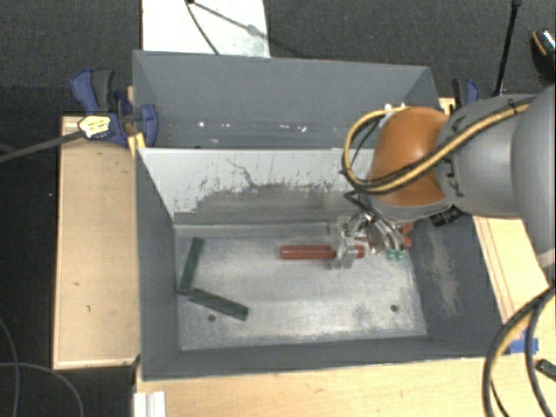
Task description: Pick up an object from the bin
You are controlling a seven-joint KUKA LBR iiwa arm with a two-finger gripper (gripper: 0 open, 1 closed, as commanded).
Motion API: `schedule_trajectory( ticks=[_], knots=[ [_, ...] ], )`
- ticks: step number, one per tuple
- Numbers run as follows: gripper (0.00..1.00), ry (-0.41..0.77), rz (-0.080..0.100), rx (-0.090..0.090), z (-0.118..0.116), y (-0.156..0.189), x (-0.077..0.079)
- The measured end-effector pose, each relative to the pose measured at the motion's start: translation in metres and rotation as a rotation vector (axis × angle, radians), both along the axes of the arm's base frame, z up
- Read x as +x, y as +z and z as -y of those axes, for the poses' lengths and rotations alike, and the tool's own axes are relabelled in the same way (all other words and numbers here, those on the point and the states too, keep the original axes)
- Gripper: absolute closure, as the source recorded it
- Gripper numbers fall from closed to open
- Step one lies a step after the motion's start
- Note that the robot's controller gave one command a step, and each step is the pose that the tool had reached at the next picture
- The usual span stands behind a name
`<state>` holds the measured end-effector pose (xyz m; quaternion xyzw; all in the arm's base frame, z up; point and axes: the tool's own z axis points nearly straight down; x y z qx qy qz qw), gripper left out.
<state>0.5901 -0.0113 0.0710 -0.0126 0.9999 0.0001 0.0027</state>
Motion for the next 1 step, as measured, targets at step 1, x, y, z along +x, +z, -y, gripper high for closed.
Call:
schedule_trajectory(
  ticks=[1],
  knots=[
    [1.00,0.019,0.006,0.000,-0.0133,0.1389,-0.0037]
  ],
)
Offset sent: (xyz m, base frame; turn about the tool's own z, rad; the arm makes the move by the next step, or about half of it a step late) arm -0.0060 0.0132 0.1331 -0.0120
